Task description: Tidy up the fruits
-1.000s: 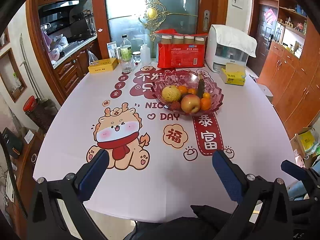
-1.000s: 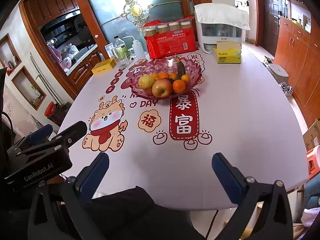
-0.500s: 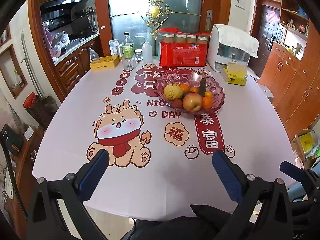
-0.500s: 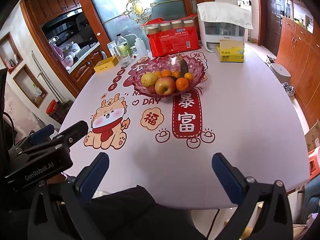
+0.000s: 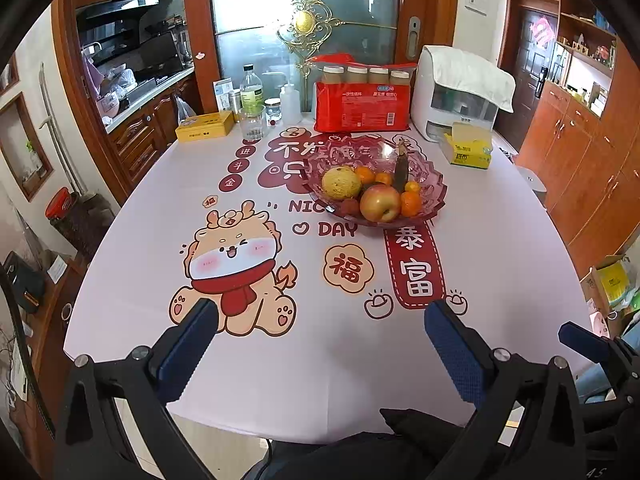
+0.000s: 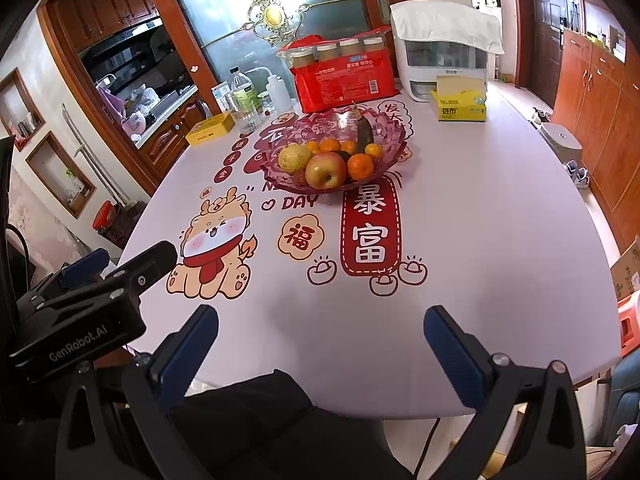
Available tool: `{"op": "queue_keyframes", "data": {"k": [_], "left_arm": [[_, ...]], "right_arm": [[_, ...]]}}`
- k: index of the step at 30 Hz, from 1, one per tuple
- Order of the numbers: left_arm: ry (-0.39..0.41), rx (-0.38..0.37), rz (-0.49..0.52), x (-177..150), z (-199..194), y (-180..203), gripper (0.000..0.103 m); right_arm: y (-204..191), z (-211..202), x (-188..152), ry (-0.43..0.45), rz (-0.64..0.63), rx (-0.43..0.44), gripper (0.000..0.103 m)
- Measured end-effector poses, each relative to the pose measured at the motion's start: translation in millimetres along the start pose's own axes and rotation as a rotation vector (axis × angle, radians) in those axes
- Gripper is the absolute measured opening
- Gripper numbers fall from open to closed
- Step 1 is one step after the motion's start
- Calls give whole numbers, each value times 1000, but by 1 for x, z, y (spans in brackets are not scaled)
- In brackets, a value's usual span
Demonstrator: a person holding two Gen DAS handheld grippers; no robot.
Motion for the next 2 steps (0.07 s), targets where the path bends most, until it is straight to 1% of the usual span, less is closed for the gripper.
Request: {"op": "queue_keyframes", "data": {"k": [2], "left_arm": [[0,2,0,-1,0,0,102]], "right_arm": [[0,0,0,-1,0,1,103]]}}
Point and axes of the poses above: each gripper's, at about its wrist camera, not at the fingertips, and z roughly the way its jaws point, y to its right, x to its top, the point moved 7 cm from there along z, roughly the way its jaws point, and after that the axes turned 2 degrees about -z, right-handed, at the moved point
